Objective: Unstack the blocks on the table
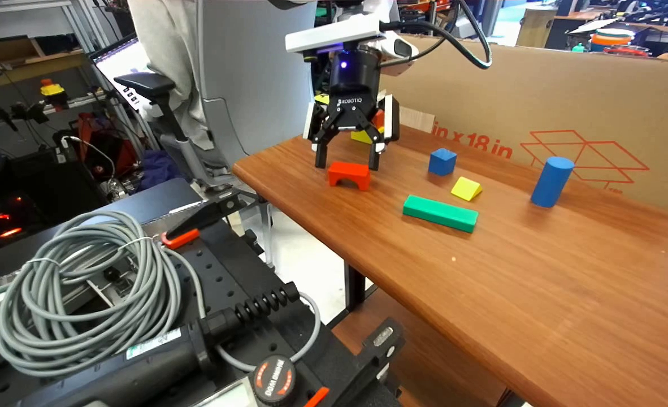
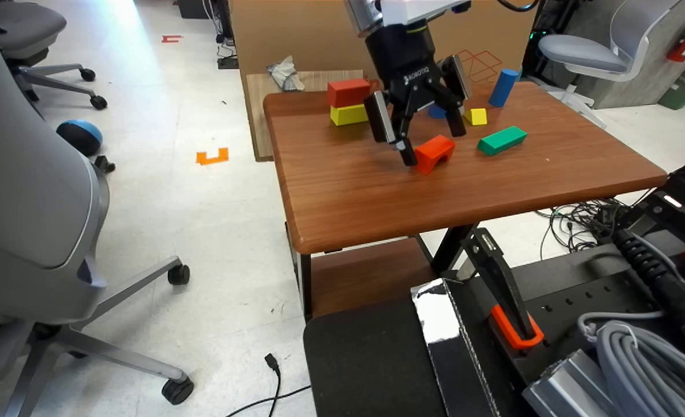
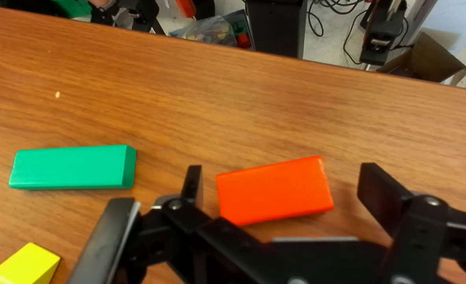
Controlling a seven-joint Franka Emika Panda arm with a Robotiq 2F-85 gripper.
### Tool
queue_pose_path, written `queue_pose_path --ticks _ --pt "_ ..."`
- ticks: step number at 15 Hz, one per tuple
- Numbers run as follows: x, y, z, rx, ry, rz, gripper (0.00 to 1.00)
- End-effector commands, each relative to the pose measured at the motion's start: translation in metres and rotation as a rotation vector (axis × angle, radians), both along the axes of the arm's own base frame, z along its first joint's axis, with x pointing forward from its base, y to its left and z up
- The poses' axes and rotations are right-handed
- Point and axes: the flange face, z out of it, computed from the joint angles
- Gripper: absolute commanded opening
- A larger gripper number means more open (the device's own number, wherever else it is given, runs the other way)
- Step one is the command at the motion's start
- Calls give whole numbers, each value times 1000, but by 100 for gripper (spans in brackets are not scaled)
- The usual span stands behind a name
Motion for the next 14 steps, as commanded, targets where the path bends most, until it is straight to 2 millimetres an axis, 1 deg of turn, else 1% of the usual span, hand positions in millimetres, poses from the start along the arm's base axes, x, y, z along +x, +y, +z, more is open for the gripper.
queue_pose_path --ticks 1,2,3,4,6,8,9,10,11,12,13,14 --pt "-8 14 51 43 -107 53 100" --pt "-8 17 65 67 -145 62 100" --pt "-8 16 89 110 -193 55 100" --pt "-8 16 105 135 -232 49 100" --pt "-9 9 149 181 -310 28 100" --pt "-14 -5 192 218 -347 30 100" --pt "-18 -18 211 241 -302 55 100" --pt "-22 -32 221 284 -218 94 100" --pt "-5 -9 199 214 -291 58 100" --pt "-9 -21 214 237 -262 73 100" --pt "-12 -31 223 249 -249 80 100" --pt "-14 -36 226 255 -245 85 100"
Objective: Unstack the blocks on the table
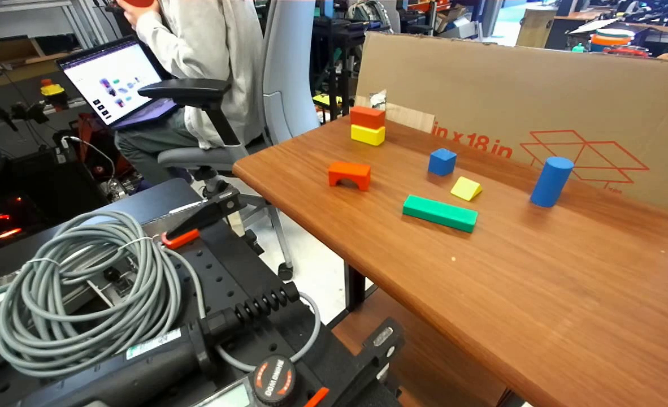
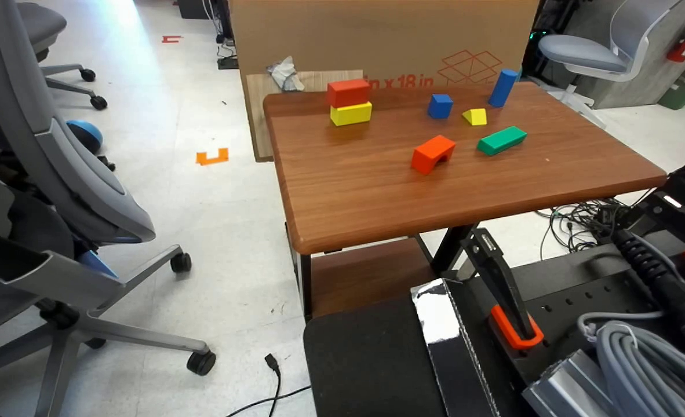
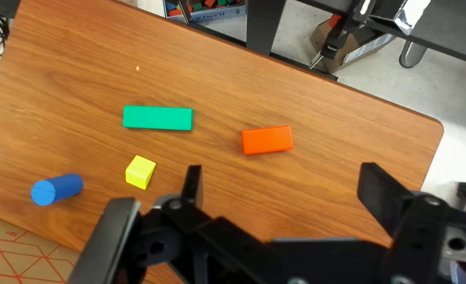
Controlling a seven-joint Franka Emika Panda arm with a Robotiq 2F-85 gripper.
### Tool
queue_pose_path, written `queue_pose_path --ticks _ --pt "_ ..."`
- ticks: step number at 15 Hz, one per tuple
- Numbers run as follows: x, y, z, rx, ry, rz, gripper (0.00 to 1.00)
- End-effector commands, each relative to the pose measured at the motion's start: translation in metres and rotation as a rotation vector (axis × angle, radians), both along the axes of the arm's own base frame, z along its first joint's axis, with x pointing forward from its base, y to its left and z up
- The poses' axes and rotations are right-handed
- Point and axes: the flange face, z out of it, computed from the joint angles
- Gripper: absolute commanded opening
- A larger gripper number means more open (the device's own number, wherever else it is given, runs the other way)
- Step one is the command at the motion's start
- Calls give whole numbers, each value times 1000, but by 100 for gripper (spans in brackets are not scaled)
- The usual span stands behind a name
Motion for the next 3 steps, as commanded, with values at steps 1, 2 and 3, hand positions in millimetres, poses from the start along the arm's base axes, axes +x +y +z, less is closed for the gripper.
queue_pose_path --ticks 1,2,3 --pt "-1 0 -1 1 6 4 100" --pt "-3 1 -4 0 13 7 100" --pt "-4 3 -6 1 17 11 100"
